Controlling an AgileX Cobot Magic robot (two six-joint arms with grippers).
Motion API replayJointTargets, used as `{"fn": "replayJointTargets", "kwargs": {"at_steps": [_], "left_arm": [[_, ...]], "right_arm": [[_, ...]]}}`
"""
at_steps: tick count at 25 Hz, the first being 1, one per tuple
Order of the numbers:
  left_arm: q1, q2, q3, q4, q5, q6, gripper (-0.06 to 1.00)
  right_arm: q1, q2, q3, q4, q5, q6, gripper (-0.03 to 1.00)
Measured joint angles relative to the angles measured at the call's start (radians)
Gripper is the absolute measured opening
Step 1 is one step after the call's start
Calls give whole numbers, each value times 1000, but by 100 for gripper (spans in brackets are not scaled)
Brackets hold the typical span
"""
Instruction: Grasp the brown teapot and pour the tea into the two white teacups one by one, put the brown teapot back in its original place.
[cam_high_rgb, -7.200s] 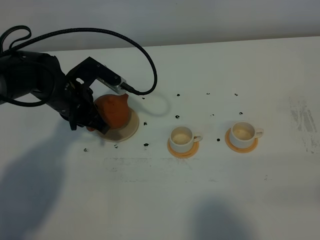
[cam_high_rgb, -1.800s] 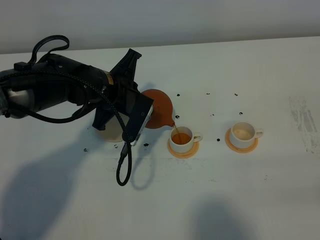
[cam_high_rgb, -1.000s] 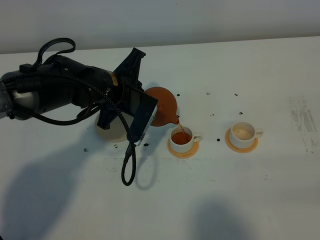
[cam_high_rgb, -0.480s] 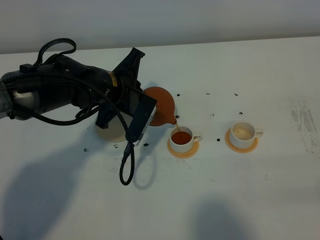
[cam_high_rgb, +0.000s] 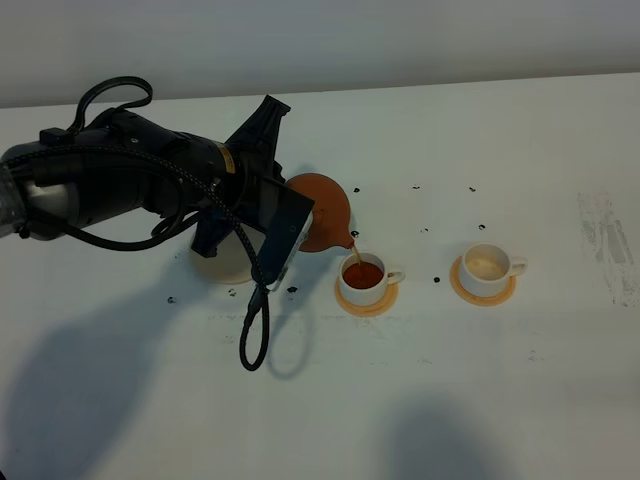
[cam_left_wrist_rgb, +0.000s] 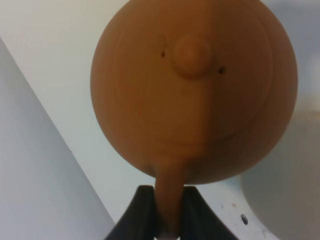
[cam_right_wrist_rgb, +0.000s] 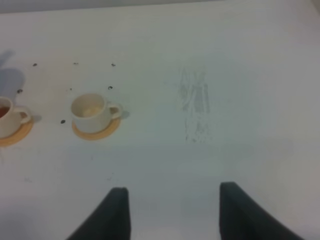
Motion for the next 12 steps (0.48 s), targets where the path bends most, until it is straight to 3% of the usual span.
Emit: {"fn": "replayJointTargets", "kwargs": {"at_steps": [12], "left_arm": [[0,0,0,4,0,30,11]], "right_arm": [[0,0,0,0,0,0,42]]}}
